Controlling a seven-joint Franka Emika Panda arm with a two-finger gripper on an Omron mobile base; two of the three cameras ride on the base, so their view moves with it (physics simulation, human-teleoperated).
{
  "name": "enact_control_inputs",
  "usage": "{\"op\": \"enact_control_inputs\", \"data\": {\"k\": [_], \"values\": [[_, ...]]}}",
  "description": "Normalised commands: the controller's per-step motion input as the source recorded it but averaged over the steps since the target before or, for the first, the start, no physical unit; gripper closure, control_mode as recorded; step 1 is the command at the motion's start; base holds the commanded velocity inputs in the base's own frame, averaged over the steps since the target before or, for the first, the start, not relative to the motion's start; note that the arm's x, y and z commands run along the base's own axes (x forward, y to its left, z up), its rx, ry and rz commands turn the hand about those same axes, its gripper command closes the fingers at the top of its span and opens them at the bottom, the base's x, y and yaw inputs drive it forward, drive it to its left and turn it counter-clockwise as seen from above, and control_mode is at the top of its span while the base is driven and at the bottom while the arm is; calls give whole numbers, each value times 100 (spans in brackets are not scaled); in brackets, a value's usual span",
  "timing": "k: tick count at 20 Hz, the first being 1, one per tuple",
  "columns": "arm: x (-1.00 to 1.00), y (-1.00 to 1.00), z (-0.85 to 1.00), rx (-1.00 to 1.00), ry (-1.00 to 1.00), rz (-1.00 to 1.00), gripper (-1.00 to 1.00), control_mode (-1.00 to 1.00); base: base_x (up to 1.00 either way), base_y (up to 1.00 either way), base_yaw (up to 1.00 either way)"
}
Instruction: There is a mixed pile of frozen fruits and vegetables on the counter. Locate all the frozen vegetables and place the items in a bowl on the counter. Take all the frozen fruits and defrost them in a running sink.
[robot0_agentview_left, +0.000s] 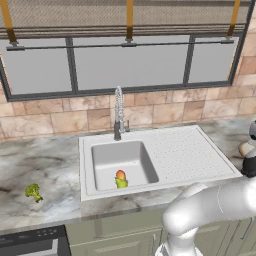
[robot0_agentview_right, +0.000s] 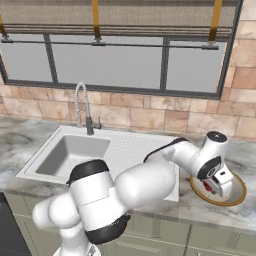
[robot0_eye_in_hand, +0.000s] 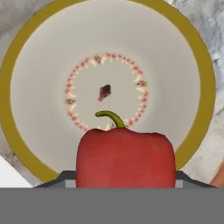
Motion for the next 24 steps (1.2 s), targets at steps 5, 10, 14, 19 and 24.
{"op": "enact_control_inputs", "data": {"k": [5,10,14,19,24], "values": [[5,-2,-27,1,3,0,100,-100,0,0,0],[2,-8,-23,1,2,0,100,-100,0,0,0],[3,-6,-20,0,1,0,100,-100,0,0,0],[13,-3,-16,0,0,0,-100,-100,0,0,0],[14,-9,-3,0,0,0,-100,-100,0,0,0]]}}
